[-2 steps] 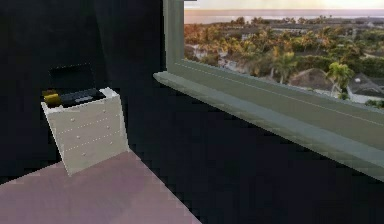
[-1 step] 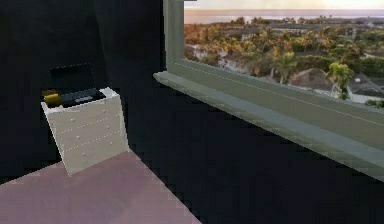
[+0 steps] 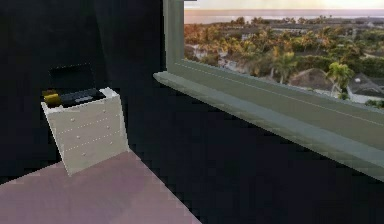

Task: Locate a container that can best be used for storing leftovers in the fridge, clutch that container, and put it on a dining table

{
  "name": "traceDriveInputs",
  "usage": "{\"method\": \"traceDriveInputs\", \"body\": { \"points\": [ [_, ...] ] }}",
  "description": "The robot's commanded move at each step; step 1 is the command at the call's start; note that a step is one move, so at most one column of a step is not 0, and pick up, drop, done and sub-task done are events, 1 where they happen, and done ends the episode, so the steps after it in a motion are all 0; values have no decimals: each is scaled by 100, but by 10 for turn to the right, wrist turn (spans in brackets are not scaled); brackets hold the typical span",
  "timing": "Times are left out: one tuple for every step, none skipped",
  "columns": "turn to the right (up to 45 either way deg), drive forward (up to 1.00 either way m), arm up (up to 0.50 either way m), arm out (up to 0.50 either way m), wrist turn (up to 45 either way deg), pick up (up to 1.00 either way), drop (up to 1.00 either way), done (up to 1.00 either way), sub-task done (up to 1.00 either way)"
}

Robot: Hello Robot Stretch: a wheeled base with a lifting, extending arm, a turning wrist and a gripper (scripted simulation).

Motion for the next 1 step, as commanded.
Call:
{"method": "traceDriveInputs", "body": {
  "points": [
    [0, 0, 50, 0, 0, 0, 0, 0, 0]
  ]
}}
